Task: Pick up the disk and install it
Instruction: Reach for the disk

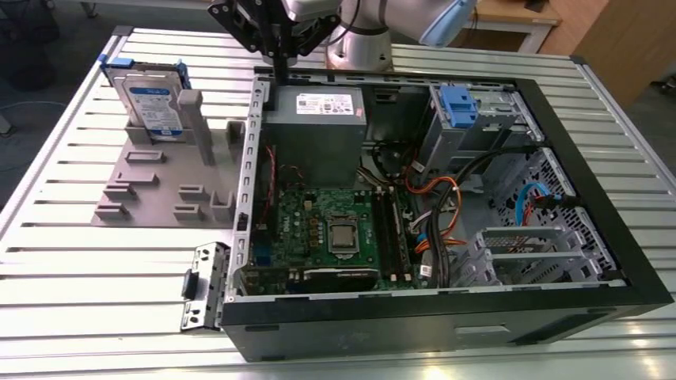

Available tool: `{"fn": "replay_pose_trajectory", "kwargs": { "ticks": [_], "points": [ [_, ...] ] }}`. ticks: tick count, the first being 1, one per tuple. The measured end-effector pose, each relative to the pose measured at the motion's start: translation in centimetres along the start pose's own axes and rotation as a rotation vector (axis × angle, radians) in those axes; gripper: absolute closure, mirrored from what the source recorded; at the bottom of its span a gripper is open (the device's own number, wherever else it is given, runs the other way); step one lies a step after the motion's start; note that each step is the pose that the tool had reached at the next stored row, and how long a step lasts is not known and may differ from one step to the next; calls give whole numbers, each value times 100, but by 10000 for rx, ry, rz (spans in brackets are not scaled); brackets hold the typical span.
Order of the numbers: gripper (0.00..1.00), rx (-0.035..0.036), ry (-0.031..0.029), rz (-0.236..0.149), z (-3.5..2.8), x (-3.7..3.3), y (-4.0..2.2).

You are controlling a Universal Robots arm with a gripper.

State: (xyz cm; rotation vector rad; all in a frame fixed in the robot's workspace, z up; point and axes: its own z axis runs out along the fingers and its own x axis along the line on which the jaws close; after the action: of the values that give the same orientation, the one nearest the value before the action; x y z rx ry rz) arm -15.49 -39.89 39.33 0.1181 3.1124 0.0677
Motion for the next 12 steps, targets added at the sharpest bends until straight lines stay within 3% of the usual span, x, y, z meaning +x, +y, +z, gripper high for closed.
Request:
{"fn": "replay_pose_trajectory", "kwargs": {
  "ticks": [12],
  "points": [
    [90,0,0,-1,-2,63,-5]
  ]
}}
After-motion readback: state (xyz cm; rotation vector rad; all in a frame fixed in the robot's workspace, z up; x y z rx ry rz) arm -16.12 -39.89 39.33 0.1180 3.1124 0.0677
